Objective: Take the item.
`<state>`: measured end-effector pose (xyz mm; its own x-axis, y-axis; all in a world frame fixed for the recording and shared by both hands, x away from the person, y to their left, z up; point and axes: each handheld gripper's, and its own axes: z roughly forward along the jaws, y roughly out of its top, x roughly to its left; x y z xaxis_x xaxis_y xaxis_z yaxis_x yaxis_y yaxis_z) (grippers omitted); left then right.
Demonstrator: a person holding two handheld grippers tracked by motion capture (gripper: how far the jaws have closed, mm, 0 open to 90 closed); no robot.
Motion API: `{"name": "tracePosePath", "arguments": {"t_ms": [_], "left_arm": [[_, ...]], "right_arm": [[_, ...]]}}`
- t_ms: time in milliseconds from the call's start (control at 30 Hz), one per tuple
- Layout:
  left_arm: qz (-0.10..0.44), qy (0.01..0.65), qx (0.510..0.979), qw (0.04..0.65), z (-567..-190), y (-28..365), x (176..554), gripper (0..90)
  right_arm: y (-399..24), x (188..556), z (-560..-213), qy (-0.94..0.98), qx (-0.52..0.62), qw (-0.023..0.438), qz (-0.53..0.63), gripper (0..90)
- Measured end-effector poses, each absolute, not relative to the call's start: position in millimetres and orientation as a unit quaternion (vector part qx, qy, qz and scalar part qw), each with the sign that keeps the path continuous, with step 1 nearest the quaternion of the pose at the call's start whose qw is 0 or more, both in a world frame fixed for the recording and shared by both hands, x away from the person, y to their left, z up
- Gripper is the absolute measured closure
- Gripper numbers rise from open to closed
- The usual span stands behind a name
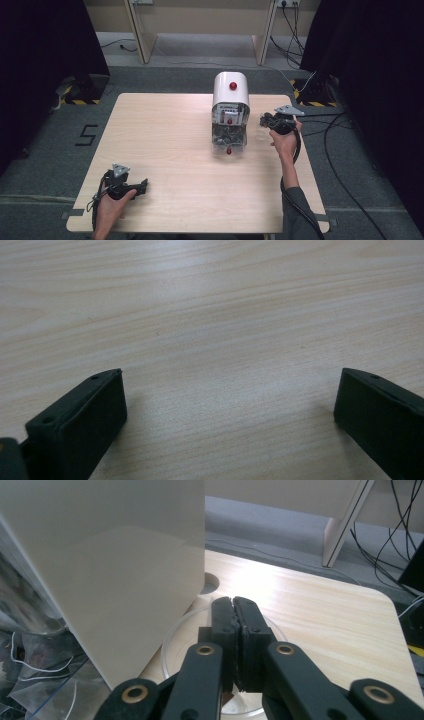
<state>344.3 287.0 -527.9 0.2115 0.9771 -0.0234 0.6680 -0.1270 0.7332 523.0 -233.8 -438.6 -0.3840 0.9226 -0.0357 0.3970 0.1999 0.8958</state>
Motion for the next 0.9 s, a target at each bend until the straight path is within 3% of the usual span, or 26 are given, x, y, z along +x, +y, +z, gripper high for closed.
{"name": "tracePosePath", "arguments": {"t_ms": [300,633,900], "left_arm": [[0.243,0.579,0.71,0.318,-528,287,344,0.0],[0.243,0.579,0.71,0.318,-528,287,344,0.0],[0.243,0.579,0.711,0.317,-528,287,344,0.0]], "right_arm": [[-235,520,-437,0.707,0.465,0.304,0.438,81.4],[-240,511,-430,0.687,0.472,0.301,0.462,63.2],[-245,499,-432,0.674,0.481,0.296,0.476,56.0]]}}
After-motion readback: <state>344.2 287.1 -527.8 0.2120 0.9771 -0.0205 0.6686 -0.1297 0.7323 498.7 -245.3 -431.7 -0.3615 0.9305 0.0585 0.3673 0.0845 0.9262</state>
